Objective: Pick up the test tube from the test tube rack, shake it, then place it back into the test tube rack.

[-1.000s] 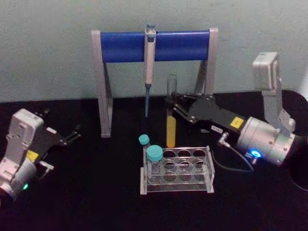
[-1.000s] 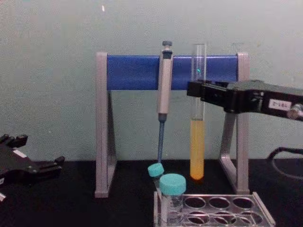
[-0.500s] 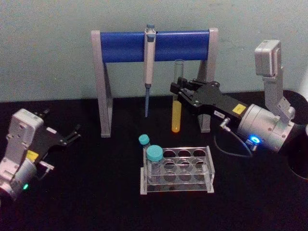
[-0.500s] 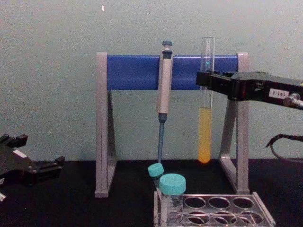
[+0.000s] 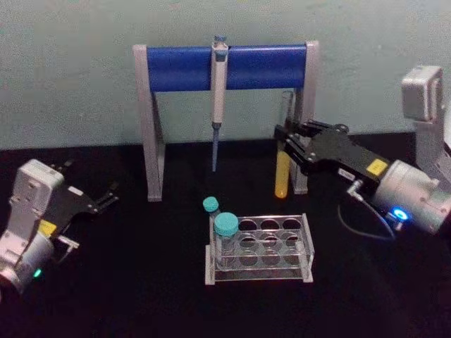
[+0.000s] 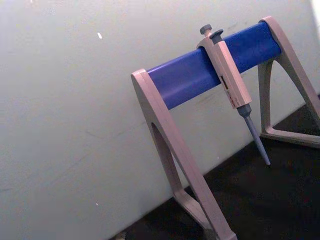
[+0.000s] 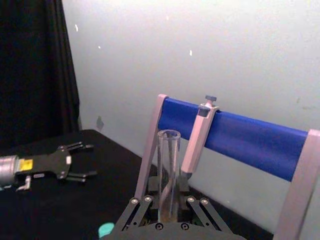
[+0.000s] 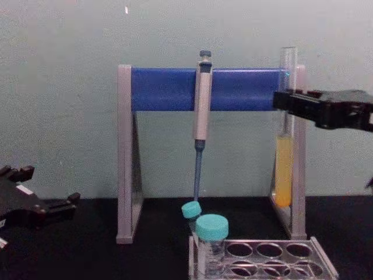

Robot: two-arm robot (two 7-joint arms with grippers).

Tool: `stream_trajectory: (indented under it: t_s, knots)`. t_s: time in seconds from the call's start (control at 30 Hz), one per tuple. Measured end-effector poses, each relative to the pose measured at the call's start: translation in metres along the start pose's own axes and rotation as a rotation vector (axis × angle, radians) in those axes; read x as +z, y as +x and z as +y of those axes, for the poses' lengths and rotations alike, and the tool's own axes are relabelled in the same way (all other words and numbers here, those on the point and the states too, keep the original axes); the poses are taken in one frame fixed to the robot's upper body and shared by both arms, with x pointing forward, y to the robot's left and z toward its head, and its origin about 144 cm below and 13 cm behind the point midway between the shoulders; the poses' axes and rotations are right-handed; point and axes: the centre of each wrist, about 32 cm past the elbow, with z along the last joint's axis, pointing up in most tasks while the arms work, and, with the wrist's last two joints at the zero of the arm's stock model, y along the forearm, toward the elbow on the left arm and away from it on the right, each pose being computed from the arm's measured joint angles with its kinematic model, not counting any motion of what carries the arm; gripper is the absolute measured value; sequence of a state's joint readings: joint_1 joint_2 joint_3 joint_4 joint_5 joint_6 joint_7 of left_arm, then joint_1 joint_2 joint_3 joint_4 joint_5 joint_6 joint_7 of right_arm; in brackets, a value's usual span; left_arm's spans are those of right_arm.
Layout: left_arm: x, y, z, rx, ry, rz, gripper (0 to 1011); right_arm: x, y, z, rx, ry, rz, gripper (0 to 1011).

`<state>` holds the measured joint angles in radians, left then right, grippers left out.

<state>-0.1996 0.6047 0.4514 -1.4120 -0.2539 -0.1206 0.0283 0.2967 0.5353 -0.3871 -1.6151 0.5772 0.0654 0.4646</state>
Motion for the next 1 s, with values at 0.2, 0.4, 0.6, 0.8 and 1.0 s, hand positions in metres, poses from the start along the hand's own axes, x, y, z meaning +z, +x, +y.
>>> stream_trajectory:
  t_s: [0.2, 0.4, 0.6, 0.8, 1.0]
  knots:
    - [0.0, 0.0, 0.0, 0.0, 0.0, 0.0, 1001, -0.003, -0.015, -0.011, 0.038, -0.019, 0.017, 221]
    - [0.0, 0.0, 0.0, 0.0, 0.0, 0.0, 1001, -0.007, -0.025, 0.005, 0.113, -0.01, 0.041, 222]
    - [0.0, 0.0, 0.0, 0.0, 0.0, 0.0, 1001, -0.005, -0.02, 0.027, 0.128, 0.019, 0.036, 221]
    - [0.0, 0.0, 0.0, 0.0, 0.0, 0.0, 1001, -0.003, -0.009, 0.036, 0.101, 0.026, 0.02, 221]
    - [0.0, 0.0, 0.0, 0.0, 0.0, 0.0, 1001, -0.002, -0.001, 0.033, 0.062, 0.024, 0.014, 221]
